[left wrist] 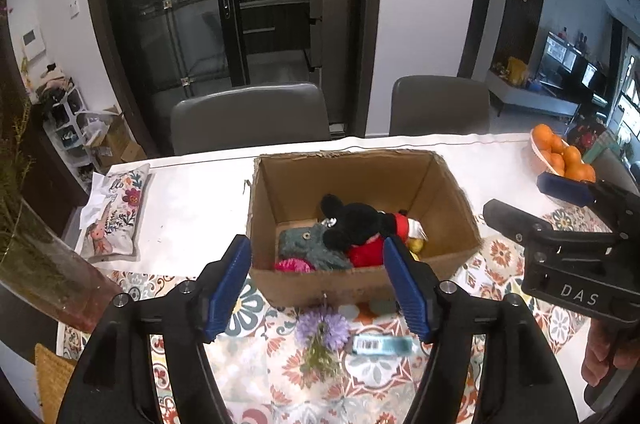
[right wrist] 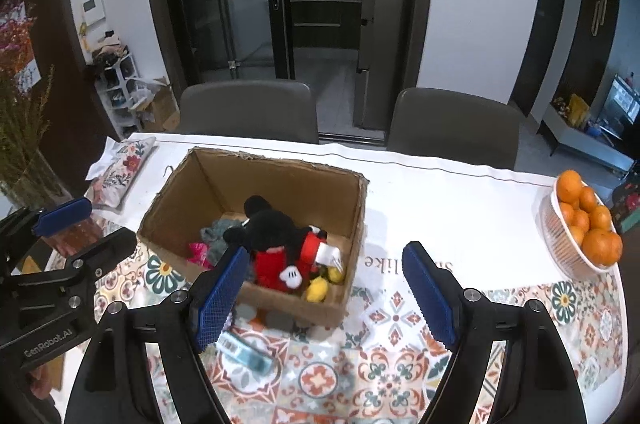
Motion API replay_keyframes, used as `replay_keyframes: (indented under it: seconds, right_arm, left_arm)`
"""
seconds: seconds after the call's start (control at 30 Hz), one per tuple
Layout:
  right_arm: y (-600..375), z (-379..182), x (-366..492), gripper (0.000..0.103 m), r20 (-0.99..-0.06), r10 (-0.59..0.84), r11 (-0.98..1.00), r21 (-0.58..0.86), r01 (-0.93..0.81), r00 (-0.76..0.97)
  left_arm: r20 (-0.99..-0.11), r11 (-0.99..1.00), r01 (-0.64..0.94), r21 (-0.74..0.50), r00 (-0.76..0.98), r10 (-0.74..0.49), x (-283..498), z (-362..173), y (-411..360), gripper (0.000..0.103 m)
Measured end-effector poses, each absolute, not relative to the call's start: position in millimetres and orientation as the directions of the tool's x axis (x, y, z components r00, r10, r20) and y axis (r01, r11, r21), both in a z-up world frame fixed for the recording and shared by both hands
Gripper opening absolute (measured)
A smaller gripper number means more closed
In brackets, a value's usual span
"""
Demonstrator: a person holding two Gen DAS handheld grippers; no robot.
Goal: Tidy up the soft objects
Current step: 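Open both tools to drop the items into the box and withdraw, then grasp the gold biscuit packet with the left tool while the right tool grasps the yellow-blue band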
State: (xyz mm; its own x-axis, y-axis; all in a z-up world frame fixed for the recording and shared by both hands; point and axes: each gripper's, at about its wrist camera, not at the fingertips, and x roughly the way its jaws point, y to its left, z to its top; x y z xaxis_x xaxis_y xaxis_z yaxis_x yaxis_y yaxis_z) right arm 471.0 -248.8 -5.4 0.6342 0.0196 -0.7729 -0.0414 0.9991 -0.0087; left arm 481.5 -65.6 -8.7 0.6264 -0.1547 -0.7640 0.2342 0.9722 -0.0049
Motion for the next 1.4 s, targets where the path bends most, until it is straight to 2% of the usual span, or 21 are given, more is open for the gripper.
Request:
replay_keyframes:
  seconds: [0.2,0.67,1.0,1.1,1.4]
  right_arm:
    - [-251,2,439,0.081,-0.761,0.015,0.999,-0.008,-0.031,0.648]
    - [-257,-14,376,0.081,-0.795,0.04,0.999,0.018,-0.043,0.605]
    - [-262,-37,344,0.081,-0.826,0.043,0.997,0.004,-0.071,0.562]
    - [-261,-44,339,0.085,-0.84,0.046,0.996,-0.002,-0.087,0.541]
    - [-260,-72,332,0.085,-0.882,0.08,0.989,0.012,-0.148,0.464]
  left_arm:
    - [-0.759,0.964,0.267,0.005,0.628,-0.17,452,-2,-70,0.07]
    - [-0.775,0.943,0.328,0.055,0.609,-0.167,389,-6,-83,0.081]
    - [-0.821,0.92,0.385,0.075,0.548,-0.162,352,-30,-94,0.087]
    - [-0.839,0.914,0.4,0.071,0.52,-0.163,344,-38,-95,0.087]
    - [-0.895,0.885,0.465,0.039,0.411,-0.176,331,-66,-103,0.088]
